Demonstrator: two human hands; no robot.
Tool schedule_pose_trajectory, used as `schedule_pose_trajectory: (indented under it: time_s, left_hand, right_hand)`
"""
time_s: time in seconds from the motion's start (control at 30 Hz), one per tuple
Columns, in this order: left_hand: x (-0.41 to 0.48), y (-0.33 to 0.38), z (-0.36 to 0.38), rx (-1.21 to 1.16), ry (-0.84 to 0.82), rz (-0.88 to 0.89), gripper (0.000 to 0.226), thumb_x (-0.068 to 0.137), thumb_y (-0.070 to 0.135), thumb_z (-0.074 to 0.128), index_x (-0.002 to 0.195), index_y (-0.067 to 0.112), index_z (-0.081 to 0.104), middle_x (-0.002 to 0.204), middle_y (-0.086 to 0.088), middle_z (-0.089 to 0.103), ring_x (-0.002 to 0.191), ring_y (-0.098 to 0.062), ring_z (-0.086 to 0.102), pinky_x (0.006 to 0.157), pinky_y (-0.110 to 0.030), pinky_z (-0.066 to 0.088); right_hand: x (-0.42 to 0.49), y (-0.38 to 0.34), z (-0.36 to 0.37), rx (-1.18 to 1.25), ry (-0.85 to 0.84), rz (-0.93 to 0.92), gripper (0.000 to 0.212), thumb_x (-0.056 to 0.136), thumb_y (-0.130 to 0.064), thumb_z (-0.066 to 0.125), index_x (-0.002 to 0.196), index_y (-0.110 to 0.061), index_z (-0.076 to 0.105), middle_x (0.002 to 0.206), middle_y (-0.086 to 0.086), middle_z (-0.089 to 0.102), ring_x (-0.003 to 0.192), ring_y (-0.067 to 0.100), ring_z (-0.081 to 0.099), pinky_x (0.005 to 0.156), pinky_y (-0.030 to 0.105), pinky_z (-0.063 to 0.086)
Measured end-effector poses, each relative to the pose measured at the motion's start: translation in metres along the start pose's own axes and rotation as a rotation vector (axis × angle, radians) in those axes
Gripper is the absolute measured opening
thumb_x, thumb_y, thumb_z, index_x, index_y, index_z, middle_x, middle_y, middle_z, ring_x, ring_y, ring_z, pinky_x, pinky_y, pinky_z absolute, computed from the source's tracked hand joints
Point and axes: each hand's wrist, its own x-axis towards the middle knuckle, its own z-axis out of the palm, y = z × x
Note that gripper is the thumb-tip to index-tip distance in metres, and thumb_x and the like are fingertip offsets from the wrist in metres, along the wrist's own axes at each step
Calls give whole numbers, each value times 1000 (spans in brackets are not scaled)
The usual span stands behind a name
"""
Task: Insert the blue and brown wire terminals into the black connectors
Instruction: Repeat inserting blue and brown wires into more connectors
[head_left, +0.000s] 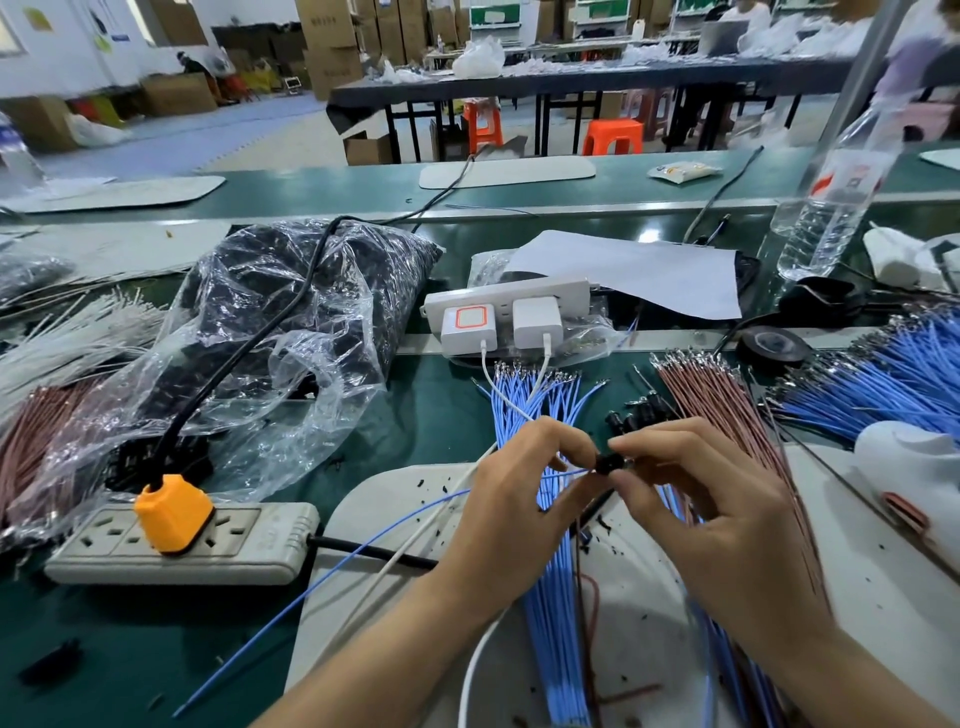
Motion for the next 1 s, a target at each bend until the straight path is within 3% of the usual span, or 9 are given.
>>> schedule_pose_trajectory:
  time_s: [0.13,0.37,0.53,0.67,0.83,1.0]
  left_hand:
    - [1,-2,0,13,-23,50,25,83,-2,64,87,20,52,86,4,59,78,-4,52,73,-19,45]
    - [0,-5,0,8,-9,7,6,83,7,67,87,8,62,80,4,61,71,-8,58,65,-29,52]
    - [1,-5,1,-43,-36,19,8,82,4,69,88,0,66,82,-3,64,74,-10,62,69,-27,56]
    - [0,-5,0,-98,-42,-18,12,81,5,69,89,-4,67,83,-8,67,76,-18,65,69,-34,57]
    - [-2,-2,0,-124,-22,-39,10,83,5,68,90,-2,67,83,-6,67,77,-14,66,68,-27,56]
    - [-5,2,4,-168,-23,-63,13,85,9,64,95,2,68,85,-4,69,78,-11,67,70,-20,55]
  right_hand:
    - [1,4,-1,-17,-30,-13,22,77,-22,74,96,-13,69,90,-1,64,76,7,64,69,26,55]
    - [0,4,1,-20,26,-57,16,76,-16,72,91,-12,70,87,0,65,75,6,64,66,21,53]
    - [0,3,1,10,12,-43,16,77,-15,70,92,-8,70,90,-2,67,79,5,66,69,23,56]
    - [-1,2,2,8,-1,-48,15,78,-16,70,90,-7,70,87,-1,65,76,8,65,66,28,55]
    - [-2,0,2,4,10,-97,17,80,-18,68,89,-4,69,89,1,64,76,14,65,63,31,55]
    - [-4,-2,2,-46,50,-129,19,83,-20,67,88,-2,68,90,3,64,77,11,62,66,27,52]
